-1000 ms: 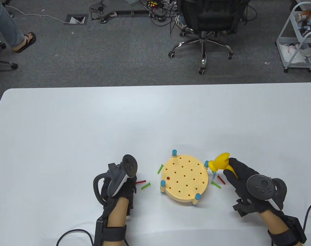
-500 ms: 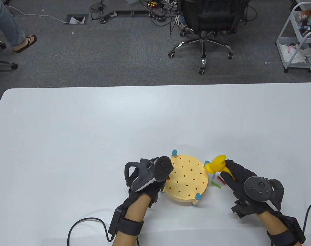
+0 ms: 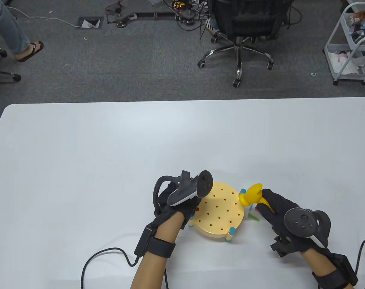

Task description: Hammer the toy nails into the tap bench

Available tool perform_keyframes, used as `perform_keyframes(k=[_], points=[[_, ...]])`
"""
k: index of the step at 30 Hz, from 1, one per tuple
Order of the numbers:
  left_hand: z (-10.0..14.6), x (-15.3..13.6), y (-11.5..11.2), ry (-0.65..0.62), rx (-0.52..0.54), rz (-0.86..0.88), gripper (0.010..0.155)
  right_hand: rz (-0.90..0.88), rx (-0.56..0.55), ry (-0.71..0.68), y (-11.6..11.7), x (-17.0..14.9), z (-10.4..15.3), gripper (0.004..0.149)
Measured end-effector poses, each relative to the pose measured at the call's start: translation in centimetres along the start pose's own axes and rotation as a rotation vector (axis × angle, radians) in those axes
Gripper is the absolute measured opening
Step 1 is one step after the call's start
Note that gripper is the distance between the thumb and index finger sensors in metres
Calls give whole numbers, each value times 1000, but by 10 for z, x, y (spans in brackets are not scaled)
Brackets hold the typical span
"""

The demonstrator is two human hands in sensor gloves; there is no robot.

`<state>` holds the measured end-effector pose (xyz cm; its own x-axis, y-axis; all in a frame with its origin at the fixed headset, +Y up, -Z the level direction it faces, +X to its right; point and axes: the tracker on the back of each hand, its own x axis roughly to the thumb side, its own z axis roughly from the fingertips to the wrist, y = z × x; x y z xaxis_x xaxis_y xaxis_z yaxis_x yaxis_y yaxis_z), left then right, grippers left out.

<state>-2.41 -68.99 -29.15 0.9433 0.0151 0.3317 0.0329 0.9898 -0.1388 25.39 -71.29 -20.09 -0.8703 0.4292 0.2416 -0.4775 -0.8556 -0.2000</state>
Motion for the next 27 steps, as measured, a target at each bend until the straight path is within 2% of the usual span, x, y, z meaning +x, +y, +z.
perform_keyframes(k=[8, 14, 21, 23, 25, 27], points=[[-5, 5, -4, 8, -25, -66, 38, 5, 3, 2, 0, 0, 0, 62], [-5, 12, -7, -7, 13, -148, 38, 4, 2, -1, 0, 0, 0, 62], [-3, 9, -11, -55, -34, -89, 40, 3, 1, -4, 1, 0, 0, 62], [-2, 3, -10, -49, -48, -33, 48, 5, 3, -5, 1, 1, 0, 62], [3, -4, -7, -38, -23, 10, 57, 4, 3, -6, 1, 1, 0, 62], [16, -16, 1, -10, 82, 44, 60, -3, 1, -5, 1, 1, 0, 62]])
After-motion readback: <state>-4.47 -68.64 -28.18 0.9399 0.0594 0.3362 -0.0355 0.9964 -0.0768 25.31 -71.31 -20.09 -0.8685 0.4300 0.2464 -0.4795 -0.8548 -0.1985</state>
